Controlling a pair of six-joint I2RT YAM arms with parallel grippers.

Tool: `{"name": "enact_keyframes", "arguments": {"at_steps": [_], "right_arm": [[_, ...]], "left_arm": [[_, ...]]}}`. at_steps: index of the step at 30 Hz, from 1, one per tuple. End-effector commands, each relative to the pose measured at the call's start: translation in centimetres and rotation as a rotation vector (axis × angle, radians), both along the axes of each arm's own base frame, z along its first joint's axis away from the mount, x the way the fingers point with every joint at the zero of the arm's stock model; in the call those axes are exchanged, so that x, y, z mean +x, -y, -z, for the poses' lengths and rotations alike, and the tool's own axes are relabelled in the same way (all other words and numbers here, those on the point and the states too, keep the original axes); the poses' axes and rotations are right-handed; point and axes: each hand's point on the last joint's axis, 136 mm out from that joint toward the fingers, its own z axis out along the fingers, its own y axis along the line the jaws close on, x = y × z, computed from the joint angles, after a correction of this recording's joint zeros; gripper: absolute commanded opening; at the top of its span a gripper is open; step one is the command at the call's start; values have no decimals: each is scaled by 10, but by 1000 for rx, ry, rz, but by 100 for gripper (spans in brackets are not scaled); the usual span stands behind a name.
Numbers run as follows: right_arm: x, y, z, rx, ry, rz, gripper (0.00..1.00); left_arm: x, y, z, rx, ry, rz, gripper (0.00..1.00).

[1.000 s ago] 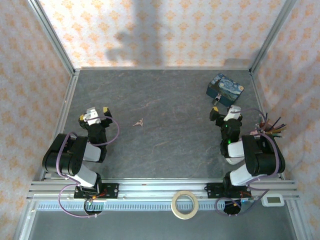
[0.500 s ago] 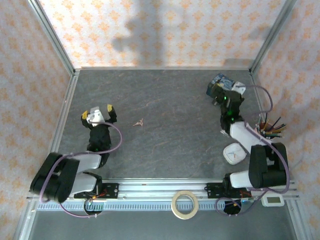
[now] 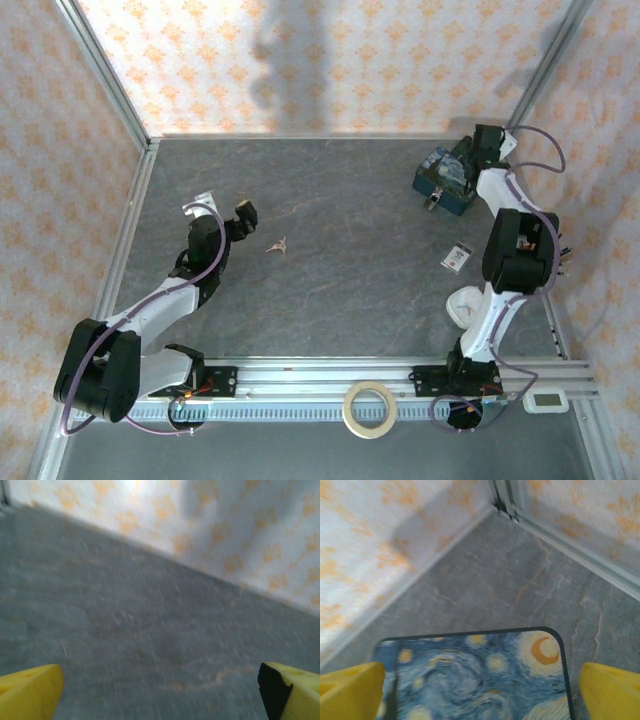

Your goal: Unlock the padlock with the key

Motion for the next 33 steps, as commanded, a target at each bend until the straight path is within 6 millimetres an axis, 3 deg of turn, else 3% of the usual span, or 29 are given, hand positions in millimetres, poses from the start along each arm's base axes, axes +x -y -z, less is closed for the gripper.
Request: {"name": "enact_keyframes", "arguments": {"at_steps": [1,8,13,16,19,23,33], "right_arm": [[-3,-8,24,54,-109,-23,96],[-20,5,43,12,-161,38,99],[-11,-12,64,80,-166,-59,100],[-1,-29,73,138,-147,-147,94],[4,-55,79,208,-121,-283,82],[-5,-100,98,293,-143,-463,71],[-37,-217,129,181,-283,-745,67]], "left_arm": [[-13,11,20,-93,-83,37,99],[-28,-1,11,-116,-29,-15,99],[-33,-5,-3,-156,35,-37,99],[-35,-7,-8,-158,53,-43,99],[-37,-8,-8,-200,59,-55,99],[-39,-5,-2,-239,50,-50,99],[-37,2,9,-299,35,-29,99]]}}
